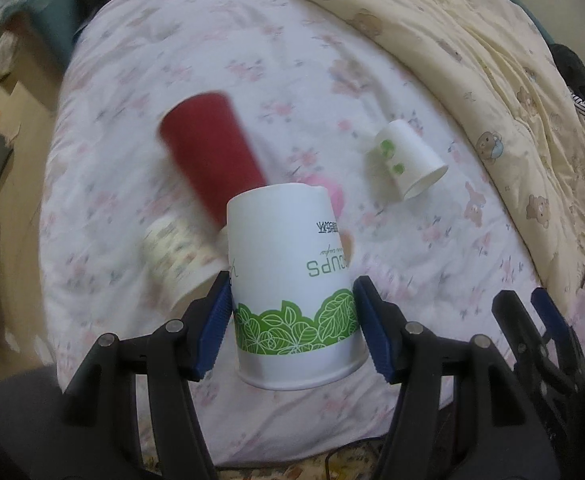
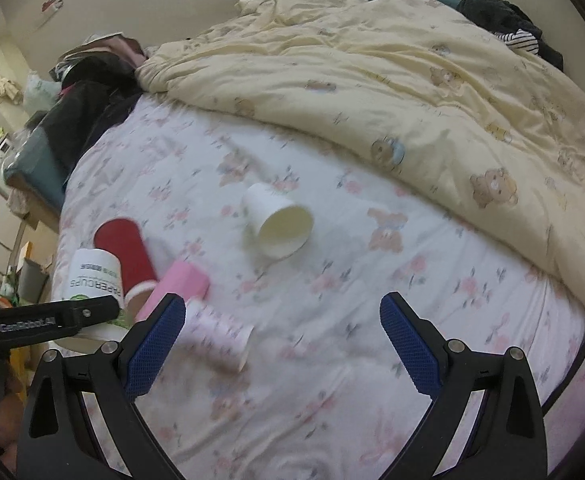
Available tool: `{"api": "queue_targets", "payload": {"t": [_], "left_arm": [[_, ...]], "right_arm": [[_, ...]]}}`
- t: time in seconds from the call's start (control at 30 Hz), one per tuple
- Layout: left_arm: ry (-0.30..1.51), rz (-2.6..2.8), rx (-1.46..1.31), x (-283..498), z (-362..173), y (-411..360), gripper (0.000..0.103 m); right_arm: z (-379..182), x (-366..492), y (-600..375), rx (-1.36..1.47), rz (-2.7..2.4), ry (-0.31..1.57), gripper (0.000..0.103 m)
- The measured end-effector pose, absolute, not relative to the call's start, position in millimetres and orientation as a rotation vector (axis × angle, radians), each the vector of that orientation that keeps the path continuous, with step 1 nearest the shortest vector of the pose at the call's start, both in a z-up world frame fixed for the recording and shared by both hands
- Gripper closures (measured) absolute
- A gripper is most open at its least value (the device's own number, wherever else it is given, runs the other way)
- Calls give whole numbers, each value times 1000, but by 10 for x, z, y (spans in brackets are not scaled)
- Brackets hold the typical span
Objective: Flip cup upside down
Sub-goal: 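Lift the white green-leaf cup with the left gripper and carry it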
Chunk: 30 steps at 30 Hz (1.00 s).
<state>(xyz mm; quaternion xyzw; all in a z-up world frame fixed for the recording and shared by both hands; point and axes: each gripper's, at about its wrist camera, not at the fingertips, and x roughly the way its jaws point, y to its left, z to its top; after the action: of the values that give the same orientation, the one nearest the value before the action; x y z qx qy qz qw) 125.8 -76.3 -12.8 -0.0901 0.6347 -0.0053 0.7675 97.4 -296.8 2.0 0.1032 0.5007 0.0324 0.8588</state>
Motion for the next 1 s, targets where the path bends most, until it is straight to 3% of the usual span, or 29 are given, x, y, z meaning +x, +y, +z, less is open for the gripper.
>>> {"api": "queue_targets", "payload": {"t": [0.43, 1.0], "left_arm": [[1406, 22, -286, 354, -450, -112, 46], [1487, 19, -360, 328, -1171, -218, 45]], "right_arm": [[-155, 333, -2531, 209, 169, 1095, 3], [-683, 352, -2550, 264, 113, 1205, 3]]}}
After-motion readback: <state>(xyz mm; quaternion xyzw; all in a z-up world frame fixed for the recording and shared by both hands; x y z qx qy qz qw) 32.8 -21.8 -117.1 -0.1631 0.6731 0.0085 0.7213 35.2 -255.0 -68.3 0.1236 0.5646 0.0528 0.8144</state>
